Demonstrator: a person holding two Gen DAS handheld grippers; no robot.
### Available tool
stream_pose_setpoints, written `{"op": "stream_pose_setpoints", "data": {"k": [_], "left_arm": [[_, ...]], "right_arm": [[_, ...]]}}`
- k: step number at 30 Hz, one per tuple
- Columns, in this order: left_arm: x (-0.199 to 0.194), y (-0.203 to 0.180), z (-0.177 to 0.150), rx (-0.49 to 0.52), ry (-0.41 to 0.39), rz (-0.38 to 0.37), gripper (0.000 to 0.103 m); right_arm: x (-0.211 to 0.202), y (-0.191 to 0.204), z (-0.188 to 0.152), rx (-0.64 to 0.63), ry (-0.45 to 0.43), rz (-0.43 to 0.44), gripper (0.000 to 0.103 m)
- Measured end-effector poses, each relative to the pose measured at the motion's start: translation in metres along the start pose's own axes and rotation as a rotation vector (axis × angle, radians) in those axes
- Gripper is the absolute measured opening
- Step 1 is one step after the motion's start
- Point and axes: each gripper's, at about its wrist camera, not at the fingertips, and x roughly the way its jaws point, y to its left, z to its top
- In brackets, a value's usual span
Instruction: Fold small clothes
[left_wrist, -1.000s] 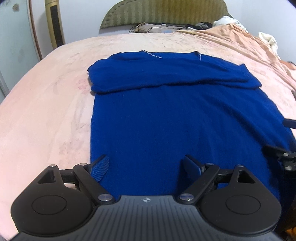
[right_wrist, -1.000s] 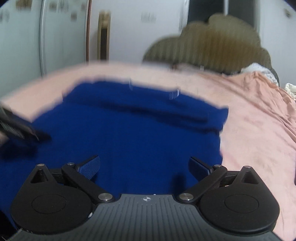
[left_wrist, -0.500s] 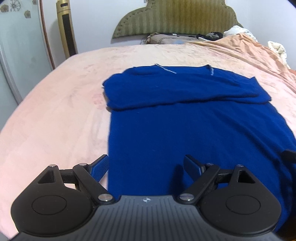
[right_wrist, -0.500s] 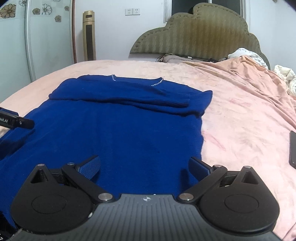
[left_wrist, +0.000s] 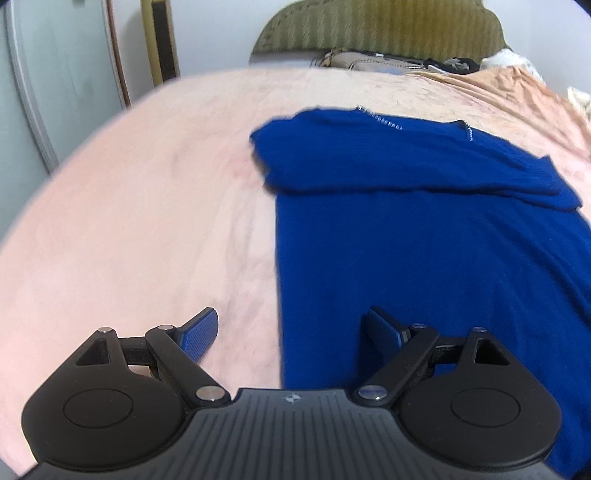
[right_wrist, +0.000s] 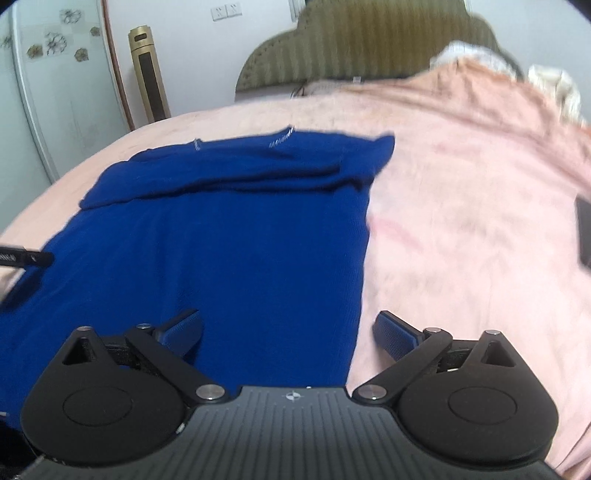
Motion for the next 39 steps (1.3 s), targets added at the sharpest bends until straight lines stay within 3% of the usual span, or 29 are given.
{"op": "stream_pose_setpoints", "data": {"k": [3,6,9,11,12,13,14,15,17,23,26,30,31,33,35,36,38,39], "left_arm": [[-0.007,0.007,-0.008,-0.026,-0.01,-0.066,0.093],[-0.016,-0.003,-0.019,0.054,0.011,-0.145,0.097],[-0.025,-0.017,-0.031,0.143,0.014,-0.233,0.096],[-0.03,-0.025,-0.035,0.167,0.003,-0.291,0.077],[-0.032,-0.028,-0.033,0.163,-0.004,-0.297,0.047],[-0.031,-0.03,-0.03,0.157,0.002,-0.3,0.026],[-0.03,-0.03,-0.025,0.137,0.013,-0.308,0.019],[-0.028,-0.028,-0.019,0.101,0.024,-0.321,0.009],[-0.027,-0.025,-0.009,0.054,0.03,-0.347,0.009],[-0.04,-0.029,0.033,0.042,-0.098,-0.394,0.009],[-0.025,-0.031,0.05,0.049,-0.152,-0.308,0.009],[0.011,-0.032,0.06,0.051,-0.124,-0.207,0.009],[0.017,-0.032,0.059,0.05,-0.113,-0.19,0.009],[0.023,-0.029,0.056,0.03,-0.084,-0.161,0.01],[0.02,-0.018,0.051,0.008,-0.064,-0.179,0.016],[0.017,-0.014,0.048,-0.002,-0.058,-0.192,0.026],[0.012,-0.007,0.041,-0.017,-0.049,-0.211,0.054],[0.008,-0.003,0.036,-0.026,-0.055,-0.217,0.073]], "right_arm": [[-0.003,0.002,-0.001,0.003,0.011,0.08,0.094],[-0.008,0.008,-0.003,0.001,0.036,0.196,0.092],[-0.015,0.014,-0.008,-0.03,0.065,0.244,0.085],[-0.019,0.013,-0.009,-0.034,0.068,0.246,0.068],[-0.021,0.013,-0.008,-0.028,0.064,0.232,0.044],[-0.021,0.011,-0.006,-0.018,0.058,0.213,0.02],[-0.019,0.01,-0.004,-0.006,0.053,0.198,0.012],[-0.018,0.008,-0.002,0.008,0.046,0.185,0.013],[-0.017,0.009,0.002,0.018,0.033,0.198,0.013],[-0.03,0.007,0.035,0.053,-0.077,0.278,0.012],[-0.022,0.004,0.061,0.031,-0.134,0.236,0.012],[0.011,-0.013,0.083,0.068,-0.141,0.138,0.013],[0.02,-0.017,0.085,0.081,-0.13,0.106,0.022],[0.035,-0.027,0.084,0.126,-0.083,0.067,0.028],[0.03,-0.031,0.072,0.137,-0.085,0.066,0.04],[0.025,-0.031,0.066,0.137,-0.09,0.08,0.046],[0.017,-0.035,0.056,0.154,-0.076,0.089,0.05],[0.013,-0.039,0.049,0.169,-0.065,0.09,0.052]]}}
